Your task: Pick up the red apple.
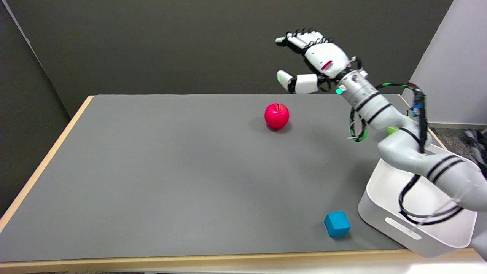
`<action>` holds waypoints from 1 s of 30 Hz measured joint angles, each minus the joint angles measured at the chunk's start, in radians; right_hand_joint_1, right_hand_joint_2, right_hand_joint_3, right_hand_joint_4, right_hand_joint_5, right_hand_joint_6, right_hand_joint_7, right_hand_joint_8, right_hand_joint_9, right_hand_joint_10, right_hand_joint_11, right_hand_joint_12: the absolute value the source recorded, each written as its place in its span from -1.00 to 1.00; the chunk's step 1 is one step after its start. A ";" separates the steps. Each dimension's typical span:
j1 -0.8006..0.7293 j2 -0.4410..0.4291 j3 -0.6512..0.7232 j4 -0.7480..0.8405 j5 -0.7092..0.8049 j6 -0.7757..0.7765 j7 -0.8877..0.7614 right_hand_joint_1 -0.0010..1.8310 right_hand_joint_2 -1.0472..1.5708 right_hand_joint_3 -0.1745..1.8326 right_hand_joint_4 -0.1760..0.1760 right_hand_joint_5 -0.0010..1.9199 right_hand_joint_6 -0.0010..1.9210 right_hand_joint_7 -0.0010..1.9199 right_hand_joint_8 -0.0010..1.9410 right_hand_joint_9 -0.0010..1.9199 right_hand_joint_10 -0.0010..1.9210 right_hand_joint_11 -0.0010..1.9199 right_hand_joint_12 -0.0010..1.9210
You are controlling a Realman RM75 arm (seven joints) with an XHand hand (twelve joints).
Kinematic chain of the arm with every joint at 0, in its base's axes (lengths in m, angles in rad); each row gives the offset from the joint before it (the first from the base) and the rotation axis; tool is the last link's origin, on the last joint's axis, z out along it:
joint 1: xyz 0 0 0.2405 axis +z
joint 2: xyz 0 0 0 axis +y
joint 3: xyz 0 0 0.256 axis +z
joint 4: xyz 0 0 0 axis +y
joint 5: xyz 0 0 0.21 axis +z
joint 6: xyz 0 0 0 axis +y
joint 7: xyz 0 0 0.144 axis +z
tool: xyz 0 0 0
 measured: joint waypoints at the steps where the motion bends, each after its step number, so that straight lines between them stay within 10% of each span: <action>1: 0.021 -0.010 -0.016 -0.021 -0.012 -0.016 0.000 -0.86 0.27 0.19 0.59 -0.86 -0.55 -0.85 -0.72 -0.95 -0.47 -1.00 0.03; 12: 0.179 -0.116 -0.130 -0.259 -0.093 -0.119 0.003 -0.66 0.29 0.25 0.54 -0.89 -0.51 -0.91 -0.68 -0.98 -0.47 -0.99 -0.08; 30: 0.275 -0.239 -0.228 -0.500 -0.130 -0.152 0.007 -0.88 0.26 0.19 0.57 -0.88 -0.57 -0.87 -0.73 -0.95 -0.50 -1.00 0.00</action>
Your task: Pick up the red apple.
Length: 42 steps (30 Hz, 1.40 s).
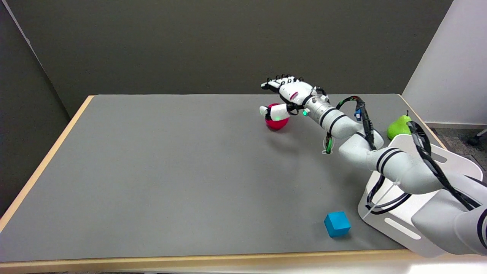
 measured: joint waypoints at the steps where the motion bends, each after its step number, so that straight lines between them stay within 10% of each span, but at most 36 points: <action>1: 0.002 -0.004 -0.003 -0.006 -0.001 0.000 0.000 -0.88 0.26 0.19 0.57 -0.88 -0.57 -0.87 -0.73 -0.95 -0.50 -1.00 0.00; 37: 0.021 -0.081 -0.053 -0.163 -0.011 0.058 0.045 -0.65 0.33 0.21 0.51 -0.85 -0.55 -0.86 -0.73 -0.90 -0.46 -0.98 0.00; 40: 0.019 -0.084 -0.053 -0.169 -0.011 0.068 0.045 -0.54 0.36 0.20 0.49 -0.77 -0.43 -0.77 -0.68 -0.81 -0.40 -0.91 0.07; 42: 0.018 -0.086 -0.053 -0.171 -0.011 0.076 0.044 -0.39 0.43 0.09 0.38 -0.67 0.02 -0.54 -0.36 -0.60 -0.13 -0.75 0.32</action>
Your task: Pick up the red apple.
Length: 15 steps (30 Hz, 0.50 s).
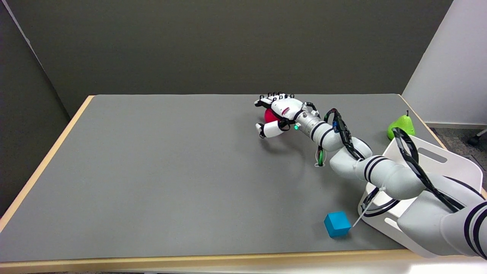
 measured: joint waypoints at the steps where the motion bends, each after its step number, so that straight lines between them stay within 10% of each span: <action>1: -0.001 -0.001 0.000 -0.002 0.000 0.004 0.000 -0.29 0.50 -0.03 0.28 -0.60 0.30 -0.46 -0.10 -0.47 0.03 -0.71 0.50; 3: -0.001 -0.002 0.000 -0.004 -0.001 0.012 -0.001 -0.08 0.72 -0.44 0.05 -0.44 0.79 -0.63 0.60 -0.32 0.33 -0.87 0.88; 5: -0.002 -0.004 0.000 -0.006 -0.002 0.022 -0.001 -0.06 0.68 -0.40 0.26 -0.39 0.74 -0.77 0.79 -0.36 0.65 -1.00 1.00; 7: -0.002 -0.005 -0.001 -0.008 -0.003 0.028 -0.002 -0.08 0.70 -0.37 -0.01 -0.44 0.84 -0.92 0.89 -0.41 1.00 -1.00 1.00; 9: -0.003 -0.006 -0.001 -0.009 -0.004 0.038 -0.002 -0.08 0.64 -0.27 0.27 -0.39 0.81 -0.93 0.97 -0.42 1.00 -1.00 1.00; 15: -0.005 -0.008 -0.001 -0.011 -0.005 0.063 -0.002 -0.15 0.62 -0.09 0.28 -0.44 0.98 -0.92 1.00 -0.41 1.00 -1.00 1.00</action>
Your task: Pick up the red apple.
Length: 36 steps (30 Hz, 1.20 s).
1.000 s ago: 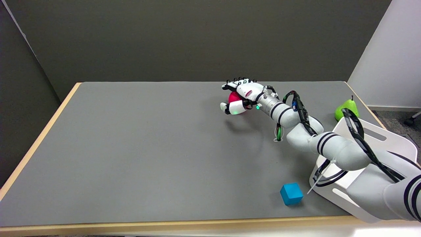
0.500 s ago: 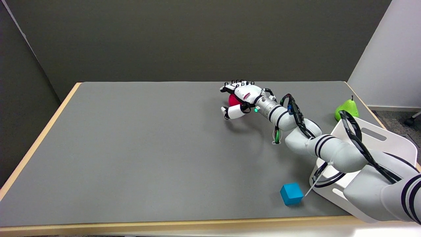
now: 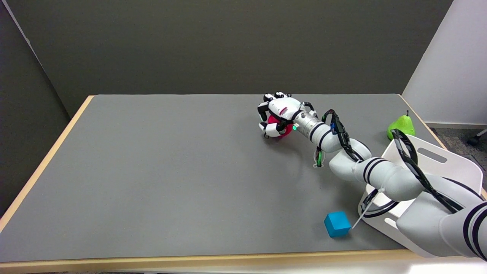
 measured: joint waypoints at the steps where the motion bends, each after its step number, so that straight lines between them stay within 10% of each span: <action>1: 0.000 0.000 0.000 0.000 0.000 0.004 0.000 -0.19 0.62 -0.09 0.33 -0.47 1.00 -0.89 1.00 -0.40 1.00 -1.00 1.00; 5: -0.001 -0.001 0.001 0.000 0.000 0.020 0.001 -0.24 0.47 -0.13 -0.16 -0.58 1.00 -0.63 1.00 -0.28 1.00 -0.88 1.00; 10: -0.002 0.001 0.004 0.013 0.001 0.036 0.003 -0.17 0.63 -0.09 0.27 -0.45 1.00 -0.52 1.00 -0.19 1.00 -0.74 1.00; 26: -0.024 0.063 0.054 0.189 0.004 0.070 0.002 -0.13 0.59 -0.01 0.21 -0.42 1.00 -0.47 1.00 -0.06 1.00 -0.57 1.00; 34: -0.035 0.093 0.071 0.256 0.003 0.073 0.000 -0.12 0.47 0.05 -0.20 -0.35 0.98 -0.64 1.00 -0.29 1.00 -0.97 1.00; 36: -0.037 0.097 0.073 0.264 0.002 0.068 -0.002 -0.24 0.40 0.10 -0.30 -0.31 0.66 -0.55 0.86 -0.27 0.84 -1.00 1.00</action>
